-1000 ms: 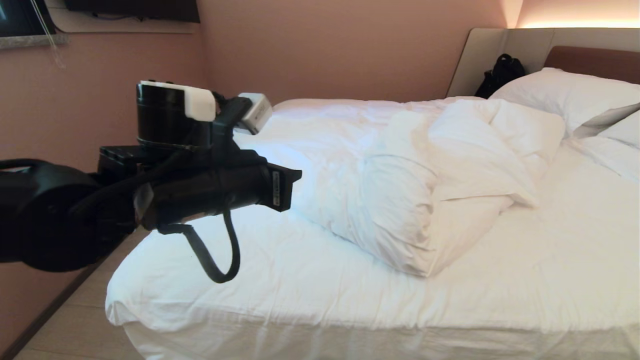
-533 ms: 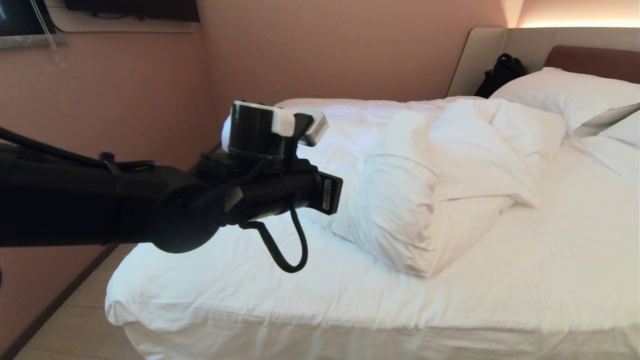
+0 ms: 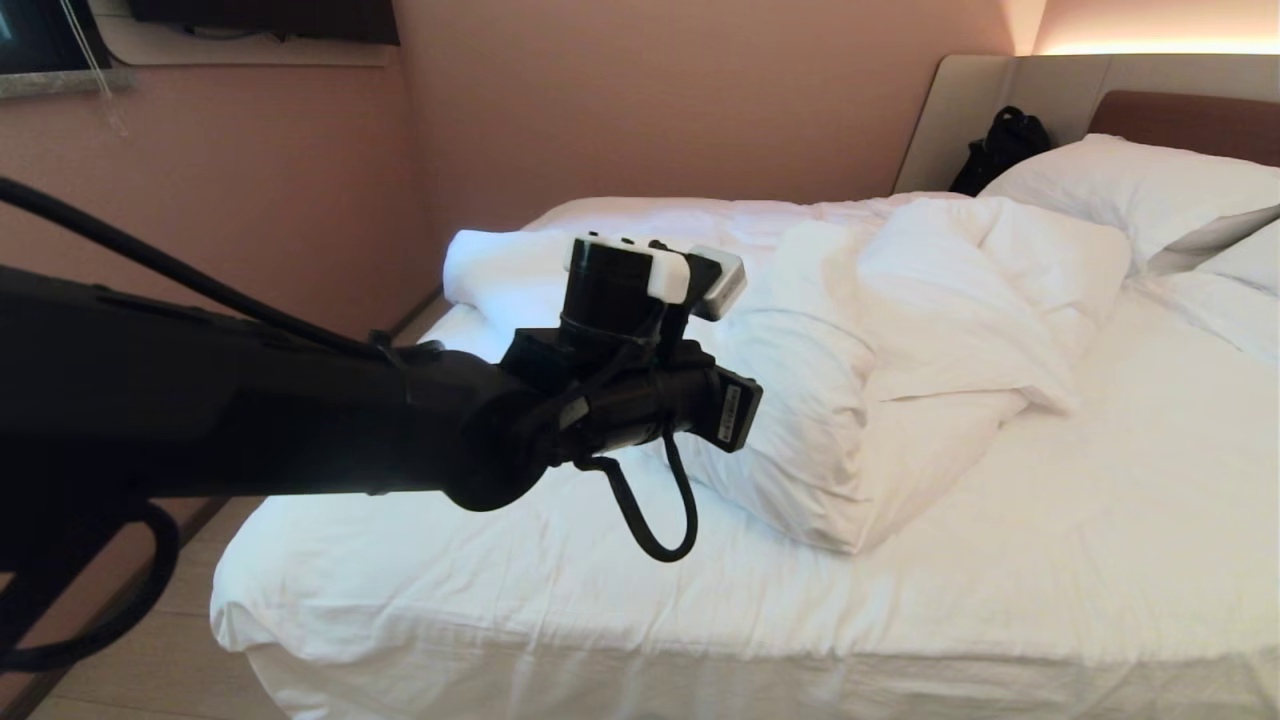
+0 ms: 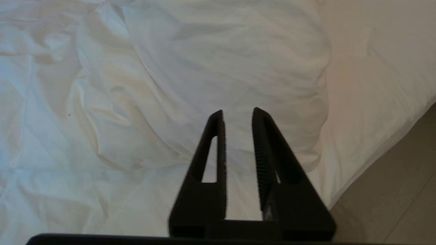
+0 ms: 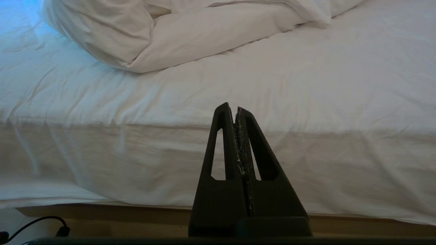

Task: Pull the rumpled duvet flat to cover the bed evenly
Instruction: Hold the folded corner of the quilt

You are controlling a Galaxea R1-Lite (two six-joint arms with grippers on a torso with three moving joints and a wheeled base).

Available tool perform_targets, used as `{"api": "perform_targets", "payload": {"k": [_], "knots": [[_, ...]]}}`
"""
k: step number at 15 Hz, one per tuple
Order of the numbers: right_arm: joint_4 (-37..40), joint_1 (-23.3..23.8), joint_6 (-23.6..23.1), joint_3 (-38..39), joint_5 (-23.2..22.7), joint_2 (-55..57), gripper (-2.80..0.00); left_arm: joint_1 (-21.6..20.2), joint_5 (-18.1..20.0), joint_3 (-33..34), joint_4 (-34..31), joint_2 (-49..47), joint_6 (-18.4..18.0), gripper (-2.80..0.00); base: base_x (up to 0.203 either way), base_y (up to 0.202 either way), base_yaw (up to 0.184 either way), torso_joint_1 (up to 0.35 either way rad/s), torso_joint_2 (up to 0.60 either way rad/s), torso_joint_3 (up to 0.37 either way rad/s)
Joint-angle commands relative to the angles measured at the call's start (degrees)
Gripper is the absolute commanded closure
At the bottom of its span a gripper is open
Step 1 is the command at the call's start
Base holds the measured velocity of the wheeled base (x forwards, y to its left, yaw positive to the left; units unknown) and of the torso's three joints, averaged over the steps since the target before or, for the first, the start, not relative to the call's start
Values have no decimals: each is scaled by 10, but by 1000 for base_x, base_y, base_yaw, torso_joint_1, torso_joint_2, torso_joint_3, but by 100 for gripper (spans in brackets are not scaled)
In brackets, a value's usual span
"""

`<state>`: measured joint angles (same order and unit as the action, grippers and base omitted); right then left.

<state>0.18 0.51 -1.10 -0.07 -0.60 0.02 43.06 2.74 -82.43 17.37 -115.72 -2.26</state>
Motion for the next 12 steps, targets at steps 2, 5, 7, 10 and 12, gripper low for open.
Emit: {"api": "perform_targets", "payload": {"k": [2,5,7,10,12], "knots": [[0,0,0,0,0,0,0,4,0,-14,50,-44,-1,-280,0,0,0,0,0,0],[0,-1,0,0,0,1,0,19,-2,-16,106,-72,-11,-280,0,0,0,0,0,0],[0,-1,0,0,0,0,0,27,-5,-28,109,-80,-10,-280,0,0,0,0,0,0],[0,0,0,0,0,0,0,49,-48,-38,122,-94,-10,-280,0,0,0,0,0,0],[0,0,0,0,0,0,0,65,-60,-44,141,-104,-12,-280,0,0,0,0,0,0]]}}
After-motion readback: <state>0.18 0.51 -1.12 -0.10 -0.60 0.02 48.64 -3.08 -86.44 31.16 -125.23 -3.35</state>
